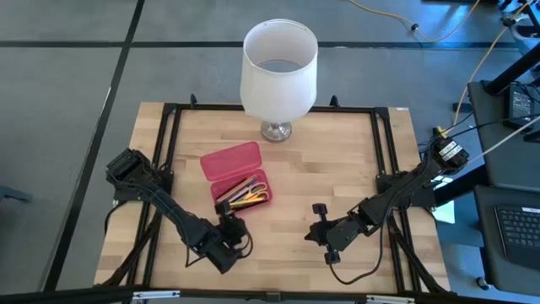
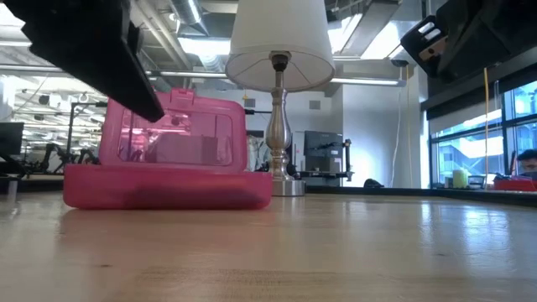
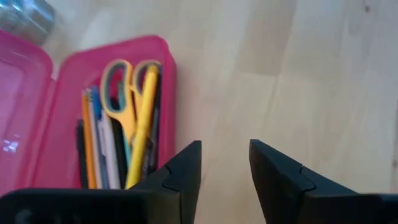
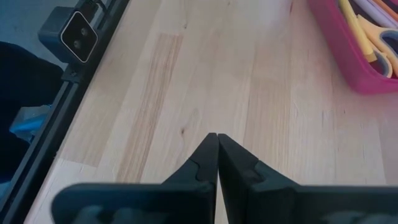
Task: Pick & place school supplies into a supply box
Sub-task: Close the red supply box
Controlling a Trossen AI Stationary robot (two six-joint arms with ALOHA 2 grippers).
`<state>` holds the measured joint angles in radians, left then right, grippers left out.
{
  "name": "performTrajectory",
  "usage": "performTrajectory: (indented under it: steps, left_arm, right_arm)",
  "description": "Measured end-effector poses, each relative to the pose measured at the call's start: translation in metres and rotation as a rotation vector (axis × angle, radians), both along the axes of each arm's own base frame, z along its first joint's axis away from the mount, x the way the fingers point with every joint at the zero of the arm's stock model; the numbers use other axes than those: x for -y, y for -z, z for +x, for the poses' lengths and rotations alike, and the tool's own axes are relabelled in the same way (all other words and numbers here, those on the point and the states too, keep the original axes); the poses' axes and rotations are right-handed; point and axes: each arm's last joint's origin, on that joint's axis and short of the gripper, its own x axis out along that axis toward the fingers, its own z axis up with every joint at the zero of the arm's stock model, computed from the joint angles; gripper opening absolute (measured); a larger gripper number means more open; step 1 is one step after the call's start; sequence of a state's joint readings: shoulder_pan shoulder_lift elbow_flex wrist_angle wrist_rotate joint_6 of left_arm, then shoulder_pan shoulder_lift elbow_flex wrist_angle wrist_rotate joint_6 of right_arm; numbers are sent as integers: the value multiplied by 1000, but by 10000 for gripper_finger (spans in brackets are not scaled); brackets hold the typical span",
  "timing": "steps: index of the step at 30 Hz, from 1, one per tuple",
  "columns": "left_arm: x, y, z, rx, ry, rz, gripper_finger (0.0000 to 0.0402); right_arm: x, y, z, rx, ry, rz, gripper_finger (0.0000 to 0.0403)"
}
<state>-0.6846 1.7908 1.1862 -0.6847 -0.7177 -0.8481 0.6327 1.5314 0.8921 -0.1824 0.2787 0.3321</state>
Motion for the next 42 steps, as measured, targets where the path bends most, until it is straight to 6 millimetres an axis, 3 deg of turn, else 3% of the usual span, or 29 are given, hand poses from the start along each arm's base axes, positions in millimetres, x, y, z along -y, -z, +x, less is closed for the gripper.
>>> performTrajectory:
  steps: [14, 19, 32, 42]
  left_arm:
    - [-6, 3, 5, -125, 35, -139, 224]
    - [-24, 4, 10, -203, -124, -322, 224]
    - [-80, 5, 33, -272, -294, -381, 222]
    - [-95, 5, 39, -290, -282, -387, 221]
  right_arm:
    - [-4, 26, 5, -77, -1, -58, 14]
    - [-4, 32, 7, -94, 2, -68, 14]
    - [-4, 32, 7, -96, -22, -90, 14]
    - [-4, 33, 6, -101, -21, -94, 14]
